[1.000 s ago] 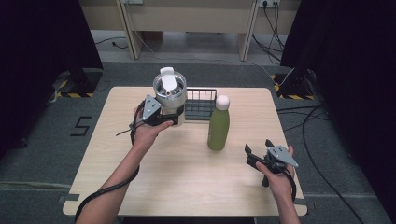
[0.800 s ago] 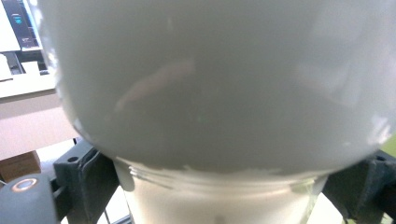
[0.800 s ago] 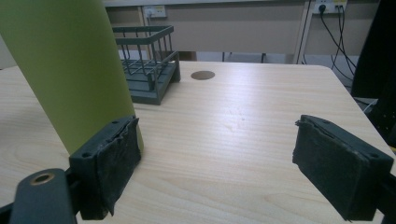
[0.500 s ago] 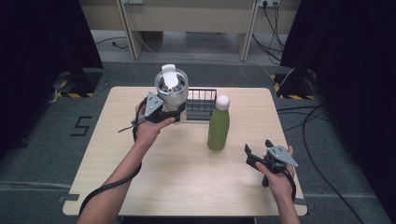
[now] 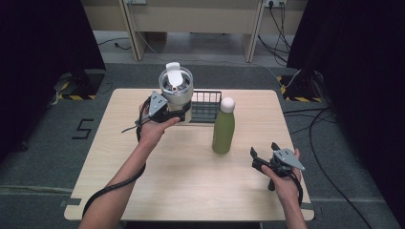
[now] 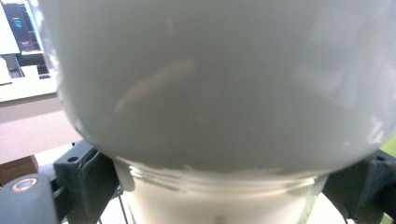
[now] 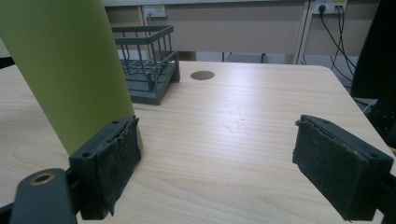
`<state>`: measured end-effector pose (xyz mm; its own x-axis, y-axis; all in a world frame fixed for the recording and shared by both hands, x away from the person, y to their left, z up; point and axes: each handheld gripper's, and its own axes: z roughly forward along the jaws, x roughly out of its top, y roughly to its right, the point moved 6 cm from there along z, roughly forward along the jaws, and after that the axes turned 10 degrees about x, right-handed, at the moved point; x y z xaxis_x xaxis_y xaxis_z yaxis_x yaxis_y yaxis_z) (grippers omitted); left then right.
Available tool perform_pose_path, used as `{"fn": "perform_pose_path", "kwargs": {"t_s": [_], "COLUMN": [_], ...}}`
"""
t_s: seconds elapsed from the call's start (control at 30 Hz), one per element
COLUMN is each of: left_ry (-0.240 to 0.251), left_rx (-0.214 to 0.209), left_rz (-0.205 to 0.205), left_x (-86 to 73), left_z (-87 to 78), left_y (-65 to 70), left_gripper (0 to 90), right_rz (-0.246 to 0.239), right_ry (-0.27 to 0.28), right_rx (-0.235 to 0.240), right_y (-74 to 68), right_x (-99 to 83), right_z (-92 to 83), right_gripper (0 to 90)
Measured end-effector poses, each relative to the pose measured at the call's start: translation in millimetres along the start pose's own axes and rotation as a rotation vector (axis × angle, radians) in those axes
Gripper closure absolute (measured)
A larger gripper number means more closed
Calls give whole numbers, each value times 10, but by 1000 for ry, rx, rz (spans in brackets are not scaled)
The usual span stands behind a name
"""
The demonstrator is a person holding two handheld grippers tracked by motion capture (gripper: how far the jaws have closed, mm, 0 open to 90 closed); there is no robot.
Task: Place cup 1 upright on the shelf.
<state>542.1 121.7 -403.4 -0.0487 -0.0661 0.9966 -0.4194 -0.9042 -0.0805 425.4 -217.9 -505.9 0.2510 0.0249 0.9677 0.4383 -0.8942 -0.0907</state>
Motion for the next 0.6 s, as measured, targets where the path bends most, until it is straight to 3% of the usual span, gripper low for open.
{"fn": "perform_pose_path", "kwargs": {"t_s": [0.6], "left_ry": [8], "left_rx": [-6], "left_rz": [2], "left_x": [59], "left_z": [88], "left_y": [34], "left_gripper": [95], "right_rz": [2], "right_ry": [-1], "right_rx": [-1], "right_y": [8], "right_x": [-7], "right_z": [0], "right_gripper": [146]}}
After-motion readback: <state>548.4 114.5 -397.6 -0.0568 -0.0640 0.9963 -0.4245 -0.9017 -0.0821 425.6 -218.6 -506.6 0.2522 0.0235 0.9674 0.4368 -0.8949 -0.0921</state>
